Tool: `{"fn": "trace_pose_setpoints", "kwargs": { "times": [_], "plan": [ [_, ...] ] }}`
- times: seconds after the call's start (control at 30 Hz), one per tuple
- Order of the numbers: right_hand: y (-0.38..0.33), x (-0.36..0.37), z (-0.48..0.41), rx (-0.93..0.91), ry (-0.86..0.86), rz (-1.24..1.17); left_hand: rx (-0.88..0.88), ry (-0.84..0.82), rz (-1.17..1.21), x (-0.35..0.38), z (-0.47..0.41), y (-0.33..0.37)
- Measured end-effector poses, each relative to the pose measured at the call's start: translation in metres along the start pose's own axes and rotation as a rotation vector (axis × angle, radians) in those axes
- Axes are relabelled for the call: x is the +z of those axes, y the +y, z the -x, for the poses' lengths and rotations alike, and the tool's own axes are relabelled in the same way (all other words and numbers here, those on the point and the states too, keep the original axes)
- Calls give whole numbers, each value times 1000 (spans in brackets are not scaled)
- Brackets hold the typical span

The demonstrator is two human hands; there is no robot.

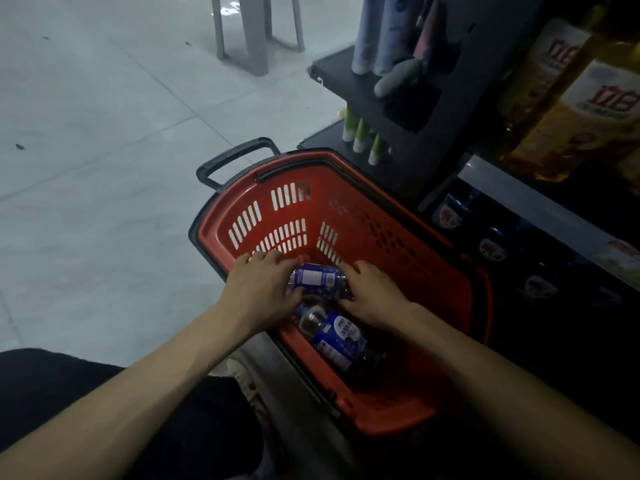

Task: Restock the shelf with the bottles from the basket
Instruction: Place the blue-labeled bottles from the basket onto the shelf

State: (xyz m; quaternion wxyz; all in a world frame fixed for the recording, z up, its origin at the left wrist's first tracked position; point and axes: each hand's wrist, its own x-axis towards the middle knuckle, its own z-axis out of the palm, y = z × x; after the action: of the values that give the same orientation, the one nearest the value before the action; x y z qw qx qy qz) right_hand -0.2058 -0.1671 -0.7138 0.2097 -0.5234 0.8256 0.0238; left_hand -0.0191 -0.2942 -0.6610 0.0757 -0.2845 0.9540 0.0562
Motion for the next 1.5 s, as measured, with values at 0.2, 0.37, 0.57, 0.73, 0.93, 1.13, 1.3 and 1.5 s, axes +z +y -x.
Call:
{"fn": "trace_pose_setpoints", "kwargs": {
  "times": [0.2,0.37,0.57,0.73,0.93,1.13,1.3,1.5],
  "plan": [
    [-24,38,-74,-2,-87,42,-56,90,50,7,5,1],
    [-32,69,-112,23,-139,63,-120,156,84,12,5,0],
    [-28,89,-134,37,-109,23,-197,133,125,17,3,2],
    [-34,88,-149,16,-88,-39,-223,152,151,19,1,4],
    [-25,78,-147,4,-87,-146,-209,187,172,19,2,6],
    [-20,22,-115,127,-30,-484,-176,195,203,25,1,3],
    [-11,-32,-71,202,152,-627,-163,228,159,24,1,3],
    [8,-88,-4,227,225,-815,-130,120,61,14,-1,5]
  ]
}}
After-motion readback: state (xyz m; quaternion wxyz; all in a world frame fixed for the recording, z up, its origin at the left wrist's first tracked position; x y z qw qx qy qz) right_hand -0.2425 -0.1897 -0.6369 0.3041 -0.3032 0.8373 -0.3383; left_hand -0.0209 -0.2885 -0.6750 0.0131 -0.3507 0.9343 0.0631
